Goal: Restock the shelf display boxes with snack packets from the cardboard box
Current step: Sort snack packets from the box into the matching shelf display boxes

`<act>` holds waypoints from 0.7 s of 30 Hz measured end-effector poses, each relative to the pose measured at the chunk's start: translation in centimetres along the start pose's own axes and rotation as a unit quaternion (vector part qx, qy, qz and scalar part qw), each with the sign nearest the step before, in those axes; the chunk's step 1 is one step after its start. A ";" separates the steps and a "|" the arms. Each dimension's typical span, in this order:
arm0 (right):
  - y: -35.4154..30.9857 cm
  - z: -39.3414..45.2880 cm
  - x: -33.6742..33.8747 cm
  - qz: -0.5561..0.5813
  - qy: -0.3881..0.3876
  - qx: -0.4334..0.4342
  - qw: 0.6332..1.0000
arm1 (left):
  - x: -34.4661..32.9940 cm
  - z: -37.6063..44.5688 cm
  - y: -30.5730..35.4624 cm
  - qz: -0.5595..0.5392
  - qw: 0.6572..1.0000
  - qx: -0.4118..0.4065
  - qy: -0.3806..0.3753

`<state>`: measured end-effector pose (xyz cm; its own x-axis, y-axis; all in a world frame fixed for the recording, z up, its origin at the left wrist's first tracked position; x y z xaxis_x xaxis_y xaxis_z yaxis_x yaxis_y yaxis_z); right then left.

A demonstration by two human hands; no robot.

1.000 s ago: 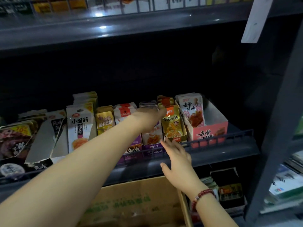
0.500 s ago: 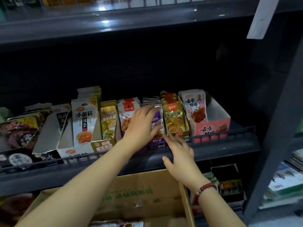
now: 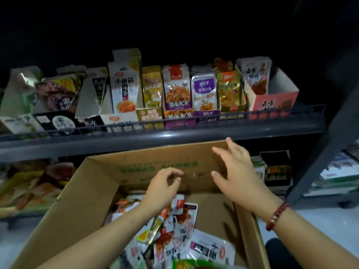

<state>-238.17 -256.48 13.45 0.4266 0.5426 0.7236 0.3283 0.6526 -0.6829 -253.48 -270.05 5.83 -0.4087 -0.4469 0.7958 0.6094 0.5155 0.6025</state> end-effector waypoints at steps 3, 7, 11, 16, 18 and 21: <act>0.3 -1.2 -0.4 0.006 -0.008 -0.003 1.000 | -1.5 -1.2 -3.2 -0.031 0.989 0.110 -0.094; 1.3 -0.6 -0.4 0.001 -0.015 -0.013 1.000 | -2.9 -2.1 -6.2 -0.006 0.975 0.120 -0.188; 1.7 0.4 -0.5 0.004 -0.012 -0.003 1.000 | -3.8 -1.6 -7.0 0.013 0.975 0.103 -0.199; 1.2 1.2 -0.8 -0.020 -0.016 -0.002 1.000 | -2.2 -0.5 -8.8 0.037 0.964 0.091 -0.249; 1.0 1.3 -1.0 -0.044 -0.016 0.007 0.999 | -0.7 -0.3 -10.1 0.079 0.941 0.067 -0.323; 0.6 1.2 -1.1 -0.102 -0.032 0.060 0.992 | 1.0 -0.7 -12.1 0.088 0.906 0.062 -0.409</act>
<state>-239.44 -256.11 12.38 0.3055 0.4224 0.8534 0.2983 0.8087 -0.5070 -260.84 -277.23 -0.67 -0.7102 0.3148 0.6297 0.6539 0.6264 0.4243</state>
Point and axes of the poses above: each hand's wrist, its own z-axis towards the middle knuckle, its own x-axis out of the back of the hand, y = z × x, the point moved 1 cm from there along z, towards the middle knuckle, and after that the axes turned 10 degrees about z, right-handed, at the moved point
